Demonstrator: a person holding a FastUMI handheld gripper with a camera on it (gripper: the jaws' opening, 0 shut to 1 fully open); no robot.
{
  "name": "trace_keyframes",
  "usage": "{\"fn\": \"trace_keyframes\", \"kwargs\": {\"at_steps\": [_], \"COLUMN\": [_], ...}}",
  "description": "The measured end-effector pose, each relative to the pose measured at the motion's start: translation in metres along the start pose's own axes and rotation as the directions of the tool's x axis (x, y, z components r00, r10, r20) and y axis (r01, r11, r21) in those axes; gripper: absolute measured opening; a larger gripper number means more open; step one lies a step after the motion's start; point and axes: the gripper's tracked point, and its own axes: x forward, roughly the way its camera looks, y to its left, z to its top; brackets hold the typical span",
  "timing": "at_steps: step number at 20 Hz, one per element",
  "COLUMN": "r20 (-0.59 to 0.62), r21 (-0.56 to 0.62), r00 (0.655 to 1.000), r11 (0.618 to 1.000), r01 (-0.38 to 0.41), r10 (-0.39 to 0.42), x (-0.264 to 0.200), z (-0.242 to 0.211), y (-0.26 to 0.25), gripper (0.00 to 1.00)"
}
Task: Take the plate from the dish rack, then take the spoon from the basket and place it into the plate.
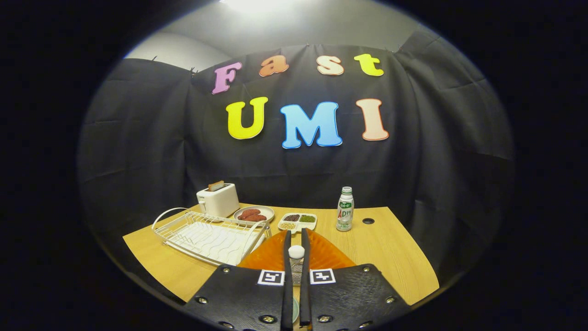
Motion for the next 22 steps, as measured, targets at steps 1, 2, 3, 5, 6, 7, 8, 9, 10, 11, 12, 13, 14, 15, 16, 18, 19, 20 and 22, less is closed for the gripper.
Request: {"fn": "trace_keyframes", "kwargs": {"at_steps": [1,2,3,5,6,7,8,9,10,11,12,13,14,15,16,18,19,20,22], "r20": [-0.010,-0.020,-0.031,-0.051,-0.062,-0.078,-0.093,-0.101,-0.108,-0.119,-0.133,-0.150,-0.166,-0.182,-0.199,-0.219,-0.228,-0.236,-0.251], "r21": [0.002,0.001,0.004,0.001,-0.009,-0.017,-0.022,-0.026,-0.031,-0.033,-0.028,-0.022,-0.019,-0.020,-0.022,-0.029,-0.036,-0.044,-0.056], "r00": [1.000,1.000,0.999,0.998,0.997,0.996,0.995,0.995,0.994,0.993,0.991,0.988,0.985,0.980,0.975,0.966,0.963,0.960,0.956], "r11": [1.000,1.000,1.000,0.999,0.999,0.999,1.000,1.000,1.000,0.999,0.999,0.999,0.998,0.997,0.994,0.989,0.988,0.986,0.983], "r01": [0.008,0.022,0.027,0.040,0.040,0.031,0.020,0.010,0.001,-0.007,-0.020,-0.040,-0.059,-0.081,-0.108,-0.143,-0.153,-0.164,-0.174], "r10": [-0.008,-0.022,-0.027,-0.040,-0.041,-0.032,-0.022,-0.012,-0.005,0.003,0.017,0.036,0.055,0.076,0.101,0.134,0.140,0.149,0.155], "x": [-0.007,-0.013,-0.018,-0.027,-0.032,-0.035,-0.038,-0.040,-0.041,-0.041,-0.041,-0.039,-0.037,-0.035,-0.032,-0.024,-0.019,-0.015,-0.008], "z": [-0.001,-0.003,-0.006,-0.013,-0.018,-0.023,-0.029,-0.032,-0.034,-0.038,-0.044,-0.050,-0.055,-0.060,-0.065,-0.070,-0.072,-0.074,-0.079], "y": [0.001,-0.001,-0.001,0.001,0.002,0.005,0.010,0.015,0.021,0.026,0.034,0.043,0.052,0.060,0.069,0.082,0.087,0.091,0.099], "gripper": [0.06,0.06,0.06,0.06,0.06,0.06,0.06,0.06,0.06,0.06,0.06,0.06,0.06,0.06,0.06,0.06,0.06,0.06,0.06]}}
